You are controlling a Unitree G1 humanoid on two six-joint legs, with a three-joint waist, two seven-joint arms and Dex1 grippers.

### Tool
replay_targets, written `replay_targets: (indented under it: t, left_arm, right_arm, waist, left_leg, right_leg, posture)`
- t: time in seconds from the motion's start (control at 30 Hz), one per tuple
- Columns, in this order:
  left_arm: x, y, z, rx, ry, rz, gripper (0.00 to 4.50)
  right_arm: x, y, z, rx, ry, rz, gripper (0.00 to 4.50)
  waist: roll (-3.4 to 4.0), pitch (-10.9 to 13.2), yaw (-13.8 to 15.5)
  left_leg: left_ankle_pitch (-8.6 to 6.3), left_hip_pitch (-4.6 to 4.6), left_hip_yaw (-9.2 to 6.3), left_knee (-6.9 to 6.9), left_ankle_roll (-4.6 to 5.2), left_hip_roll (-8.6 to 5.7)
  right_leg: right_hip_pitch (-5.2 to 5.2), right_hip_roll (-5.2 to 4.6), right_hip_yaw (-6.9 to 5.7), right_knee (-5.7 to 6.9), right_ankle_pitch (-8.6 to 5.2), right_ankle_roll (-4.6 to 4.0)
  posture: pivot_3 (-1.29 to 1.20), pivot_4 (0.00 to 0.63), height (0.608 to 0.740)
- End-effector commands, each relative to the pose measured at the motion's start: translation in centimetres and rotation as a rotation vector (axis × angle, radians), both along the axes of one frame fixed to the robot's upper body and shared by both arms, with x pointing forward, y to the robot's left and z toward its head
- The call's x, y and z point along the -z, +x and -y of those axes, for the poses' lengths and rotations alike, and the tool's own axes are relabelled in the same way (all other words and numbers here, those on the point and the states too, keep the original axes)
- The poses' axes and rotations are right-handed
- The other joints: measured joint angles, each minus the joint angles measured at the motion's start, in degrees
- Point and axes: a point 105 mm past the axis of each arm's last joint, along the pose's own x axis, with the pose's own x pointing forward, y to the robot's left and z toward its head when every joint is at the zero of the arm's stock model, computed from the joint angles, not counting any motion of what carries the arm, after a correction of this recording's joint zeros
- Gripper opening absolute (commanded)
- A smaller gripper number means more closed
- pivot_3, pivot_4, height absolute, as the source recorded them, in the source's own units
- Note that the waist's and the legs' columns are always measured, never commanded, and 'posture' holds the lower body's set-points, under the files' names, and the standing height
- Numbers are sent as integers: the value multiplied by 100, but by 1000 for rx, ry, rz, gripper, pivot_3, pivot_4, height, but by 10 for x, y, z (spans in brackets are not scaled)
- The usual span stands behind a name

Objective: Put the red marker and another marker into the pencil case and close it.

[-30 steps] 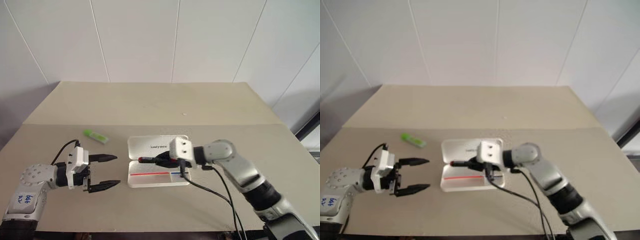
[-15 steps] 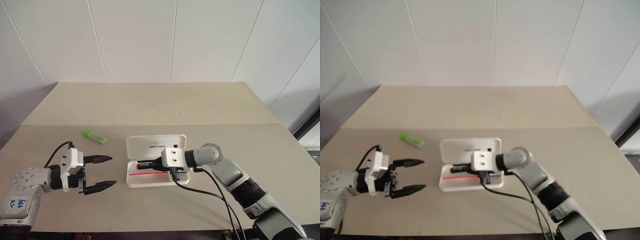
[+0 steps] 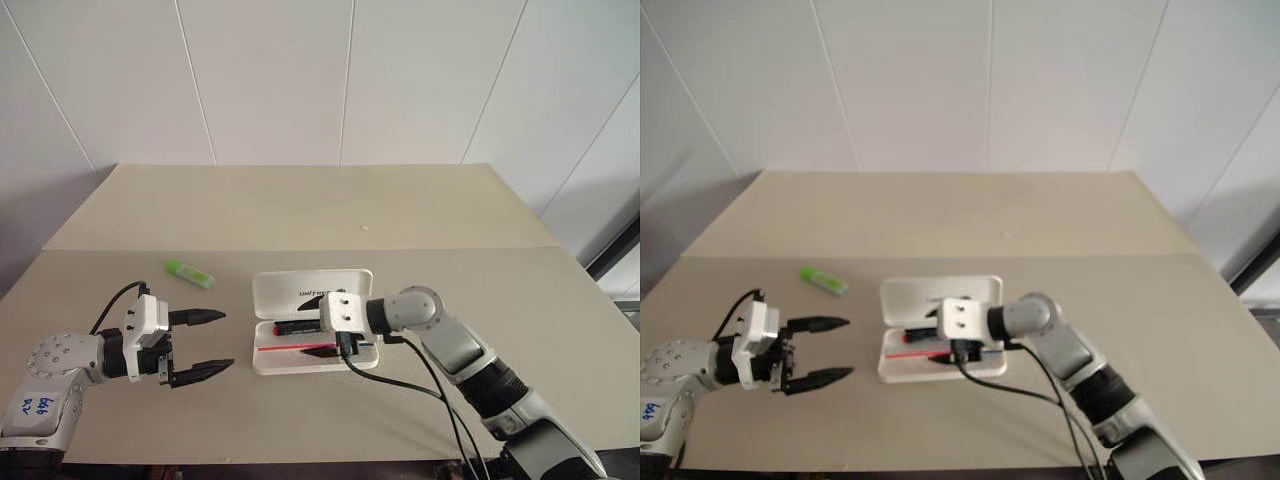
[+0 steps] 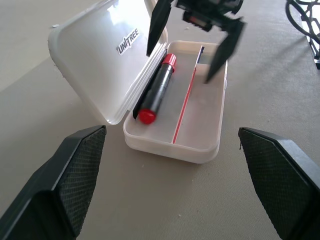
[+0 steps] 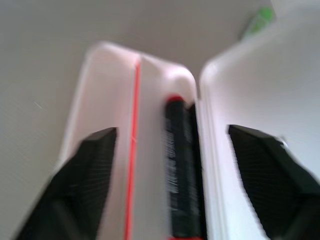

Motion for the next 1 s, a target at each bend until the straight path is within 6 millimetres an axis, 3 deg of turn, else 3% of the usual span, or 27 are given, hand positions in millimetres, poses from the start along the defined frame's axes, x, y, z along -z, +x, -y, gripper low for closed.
replay_targets:
  t: [0.03,0.23,0.33,0.5,0.7,0.87,1.0]
  left_arm:
    - [-10,-2,8,23,-17,46,4500]
    - [-12,-4,12,-24,-13,89,4500]
    - [-15,-2,7,-107,-6,128,4500]
    - [-17,-1,-5,-238,-2,173,4500]
    - [-16,20,-43,-516,52,178,4500]
    - [-11,39,-68,-586,212,137,4500]
    - [-20,65,-92,-687,278,146,4500]
  right_arm:
    - [-25,-18,3,-47,92,-40,4481]
    - [-48,-35,19,-54,247,-138,4481]
    - [-60,-39,37,-27,354,-179,4481]
    - [-53,-46,72,8,347,-220,4481]
    - [-44,-34,99,132,320,-215,4481]
    - [-41,-27,99,167,328,-206,4481]
    - [-38,-25,96,183,347,-196,4481]
  waist:
    - [0,0,5]
    - [-1,0,13]
    - [-2,-1,12]
    - [-2,-1,48]
    - [-2,-1,44]
    - [-2,-1,47]
    - [-2,-1,77]
  left_leg:
    - [0,0,0,0,0,0]
    - [0,0,-2,8,0,0]
    - [0,1,-3,8,0,0]
    - [-1,4,-3,9,1,-2]
    - [0,13,-1,25,2,-1]
    - [1,13,-1,44,4,-4]
    - [1,12,-2,49,5,-5]
  right_leg:
    - [0,0,0,1,0,0]
    - [3,0,0,3,0,0]
    - [4,-1,0,4,0,0]
    - [11,-2,0,-1,0,0]
    - [24,3,1,2,1,2]
    - [32,4,1,3,9,8]
    - [33,5,-1,4,12,8]
  posture:
    - [0,150,740]
    - [0,150,740]
    - [0,150,740]
    - [0,150,740]
    - [0,150,740]
    - [0,150,740]
    - [0,150,740]
